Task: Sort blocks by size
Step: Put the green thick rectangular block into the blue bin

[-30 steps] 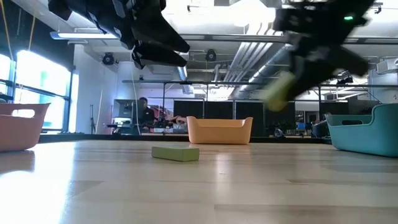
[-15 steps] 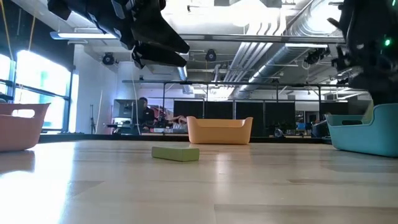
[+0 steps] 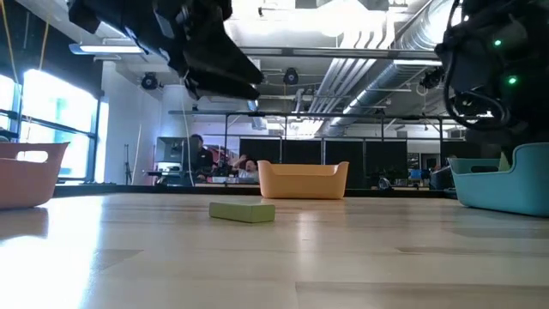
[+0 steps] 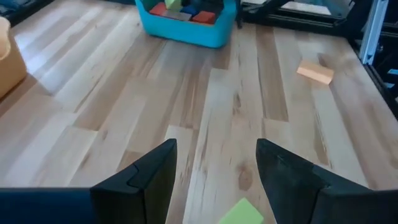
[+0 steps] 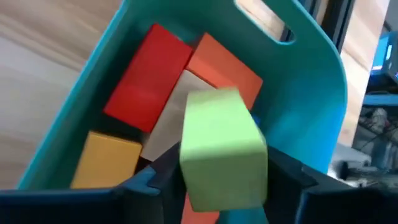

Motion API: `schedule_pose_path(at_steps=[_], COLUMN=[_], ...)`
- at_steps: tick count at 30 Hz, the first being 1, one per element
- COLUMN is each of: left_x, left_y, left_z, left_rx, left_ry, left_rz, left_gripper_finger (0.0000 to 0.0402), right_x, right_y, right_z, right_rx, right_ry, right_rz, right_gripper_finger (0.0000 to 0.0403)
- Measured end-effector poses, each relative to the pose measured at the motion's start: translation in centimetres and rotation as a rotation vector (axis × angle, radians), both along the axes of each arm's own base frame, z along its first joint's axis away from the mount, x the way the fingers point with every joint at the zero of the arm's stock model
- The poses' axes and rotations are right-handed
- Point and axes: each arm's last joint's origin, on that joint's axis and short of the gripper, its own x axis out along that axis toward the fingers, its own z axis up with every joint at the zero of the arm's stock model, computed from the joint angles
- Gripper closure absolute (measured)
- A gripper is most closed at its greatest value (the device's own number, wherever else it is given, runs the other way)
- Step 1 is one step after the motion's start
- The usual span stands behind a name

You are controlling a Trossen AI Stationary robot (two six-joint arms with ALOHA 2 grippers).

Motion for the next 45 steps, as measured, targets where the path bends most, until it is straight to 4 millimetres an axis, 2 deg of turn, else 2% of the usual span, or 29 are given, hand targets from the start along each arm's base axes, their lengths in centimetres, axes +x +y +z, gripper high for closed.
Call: schedule_pose_path(at_steps=[4, 13, 18, 25, 39, 45], left_x=[0.5, 1.5, 1.5, 1.5, 1.5, 1.5], left_y=[-0.2, -1.2, -1.4, -1.3, -1.3, -1.3], left_z=[-1.1, -2.3, -2.3, -2.2, -2.2, -2.2], left_rx=[-0.001, -0.016, -0.017, -0.019, -0.019, -0.019], left_ry=[0.017, -0.023, -0.028, -0.035, -0.037, -0.037], left_rz=[-0.009, -0.041, -0.046, -0.043, -0.043, -0.043], left_gripper_finger=[0.0195, 0.0195, 0.0195, 0.0195, 0.0195, 0.0195], right_x=[0.4, 0.9, 1.3, 1.5, 2.0, 3.9], right_y=[-0.4, -0.9, -0.6, -0.1, -0.1, 0.1], right_z=[-0.5, -1.1, -0.2, 2.9, 3.0, 2.1], right_rx=[0.017, 0.026, 0.078, 0.044, 0.037, 0.148], right_ry=[0.036, 0.093, 0.098, 0.189, 0.138, -0.007], right_rz=[0.02, 0.058, 0.038, 0.056, 0.096, 0.234], right_gripper_finger=[0.0223, 0.0217, 0.0216, 0.0215, 0.0215, 0.0215])
